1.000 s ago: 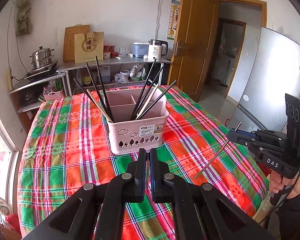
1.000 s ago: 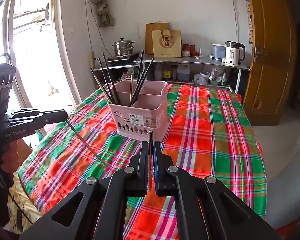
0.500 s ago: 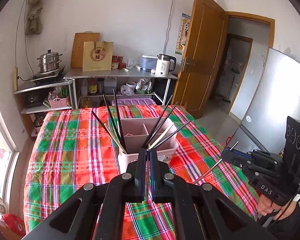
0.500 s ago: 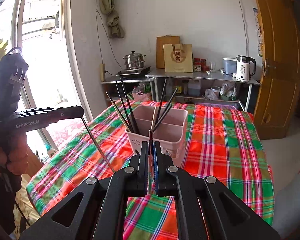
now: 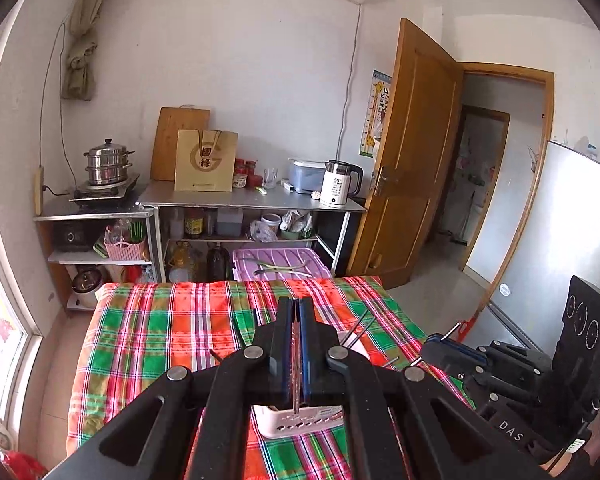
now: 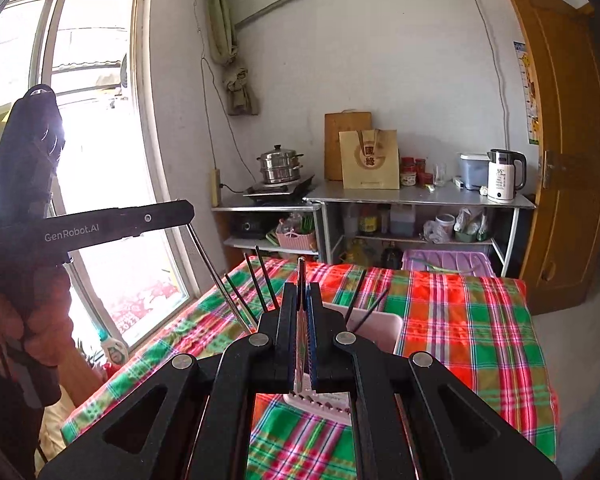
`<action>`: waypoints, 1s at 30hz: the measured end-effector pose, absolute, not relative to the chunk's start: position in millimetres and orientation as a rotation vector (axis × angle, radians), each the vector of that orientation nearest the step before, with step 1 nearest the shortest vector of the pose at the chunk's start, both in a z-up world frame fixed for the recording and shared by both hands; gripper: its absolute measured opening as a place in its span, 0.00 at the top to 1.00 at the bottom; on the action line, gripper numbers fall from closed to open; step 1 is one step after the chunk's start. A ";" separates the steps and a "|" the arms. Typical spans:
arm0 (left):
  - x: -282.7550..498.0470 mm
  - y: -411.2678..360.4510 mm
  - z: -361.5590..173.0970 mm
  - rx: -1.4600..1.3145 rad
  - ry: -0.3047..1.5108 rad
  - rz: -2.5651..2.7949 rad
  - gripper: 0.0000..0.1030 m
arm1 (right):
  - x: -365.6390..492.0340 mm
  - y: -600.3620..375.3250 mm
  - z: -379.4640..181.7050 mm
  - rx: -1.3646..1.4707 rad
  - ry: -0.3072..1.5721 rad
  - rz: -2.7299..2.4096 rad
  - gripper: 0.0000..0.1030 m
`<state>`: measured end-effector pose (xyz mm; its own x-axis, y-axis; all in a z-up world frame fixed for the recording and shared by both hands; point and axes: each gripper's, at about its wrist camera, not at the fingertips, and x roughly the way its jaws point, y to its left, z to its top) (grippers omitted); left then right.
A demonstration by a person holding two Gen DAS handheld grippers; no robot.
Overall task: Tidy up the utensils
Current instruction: 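Lower the metal chopsticks into the pink basket and open both grippers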
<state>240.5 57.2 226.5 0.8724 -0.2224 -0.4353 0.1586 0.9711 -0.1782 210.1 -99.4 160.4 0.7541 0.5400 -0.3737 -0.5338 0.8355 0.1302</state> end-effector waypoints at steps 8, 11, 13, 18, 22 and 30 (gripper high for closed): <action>270.1 59.4 203.6 -0.154 0.498 -0.212 0.97 | 234.3 -87.8 144.8 0.013 0.422 0.561 0.96; 279.7 59.2 185.6 -0.156 0.534 -0.214 0.97 | 240.5 -85.5 133.2 0.009 0.441 0.553 0.96; 284.1 58.9 175.0 -0.158 0.553 -0.216 0.97 | 243.2 -84.2 126.6 0.008 0.456 0.554 0.96; 292.4 58.0 152.9 -0.160 0.592 -0.218 0.97 | 249.9 -82.4 113.6 0.002 0.492 0.549 0.96; 296.4 57.8 136.9 -0.156 0.621 -0.222 0.97 | 252.6 -81.7 102.1 -0.001 0.521 0.545 0.96; 302.4 52.8 104.1 -0.143 0.702 -0.229 0.97 | 256.1 -77.2 82.5 -0.016 0.588 0.554 0.96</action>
